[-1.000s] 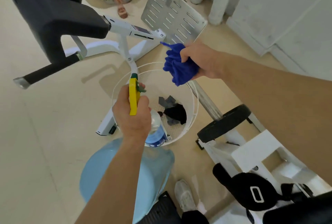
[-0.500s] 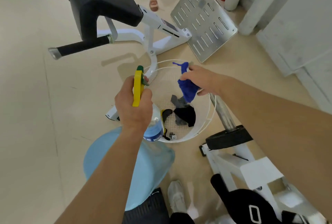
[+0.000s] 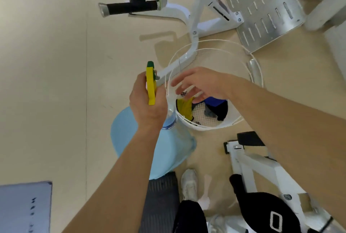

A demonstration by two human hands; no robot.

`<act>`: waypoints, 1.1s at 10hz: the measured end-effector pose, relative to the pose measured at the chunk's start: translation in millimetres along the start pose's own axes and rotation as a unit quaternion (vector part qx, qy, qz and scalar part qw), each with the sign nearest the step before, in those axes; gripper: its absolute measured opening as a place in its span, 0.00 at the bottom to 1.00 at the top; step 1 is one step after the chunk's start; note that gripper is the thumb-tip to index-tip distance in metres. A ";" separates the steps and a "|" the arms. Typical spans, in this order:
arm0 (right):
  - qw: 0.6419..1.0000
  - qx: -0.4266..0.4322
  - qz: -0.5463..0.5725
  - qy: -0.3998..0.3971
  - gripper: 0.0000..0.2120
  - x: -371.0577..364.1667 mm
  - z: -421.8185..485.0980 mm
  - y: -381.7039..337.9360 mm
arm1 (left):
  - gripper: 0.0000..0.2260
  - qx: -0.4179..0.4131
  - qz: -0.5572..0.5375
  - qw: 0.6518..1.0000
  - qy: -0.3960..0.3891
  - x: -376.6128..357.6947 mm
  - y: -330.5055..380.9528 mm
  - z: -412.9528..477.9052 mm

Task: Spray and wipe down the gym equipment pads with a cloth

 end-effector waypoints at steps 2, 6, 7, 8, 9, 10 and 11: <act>0.997 -0.004 0.021 -0.075 0.15 -108.4 24.1 -7.6 | 0.21 0.057 0.038 0.996 0.061 66.6 -47.5 -18.7; 0.987 -0.092 -0.014 -0.129 0.16 -219.9 69.1 42.7 | 0.24 0.173 0.144 0.973 0.056 117.8 -171.7 -69.0; 0.986 -0.109 -0.013 -0.126 0.16 -226.5 72.1 55.3 | 0.24 0.180 0.169 0.969 0.031 120.2 -188.2 -82.0; 0.985 -0.122 -0.006 -0.122 0.16 -226.6 71.1 62.4 | 0.23 0.176 0.184 0.967 0.008 118.6 -191.9 -92.0; 0.984 -0.135 -0.014 -0.119 0.16 -226.3 66.9 65.9 | 0.13 0.162 0.201 0.965 -0.043 111.7 -193.2 -97.0; 0.979 -0.159 -0.010 -0.126 0.16 -228.8 59.2 66.6 | 0.08 0.137 0.228 0.960 -0.089 115.7 -189.6 -102.1; 0.986 -0.130 -0.068 -0.081 0.18 -217.5 56.7 51.5 | 0.16 0.161 0.286 0.926 -0.186 121.1 -195.8 -106.6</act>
Point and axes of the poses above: each hand's wrist, its own z-axis towards the middle knuckle, its own x-axis out of the back of the hand, y = z × x, the point moved 10 cm from there along z, towards the middle knuckle
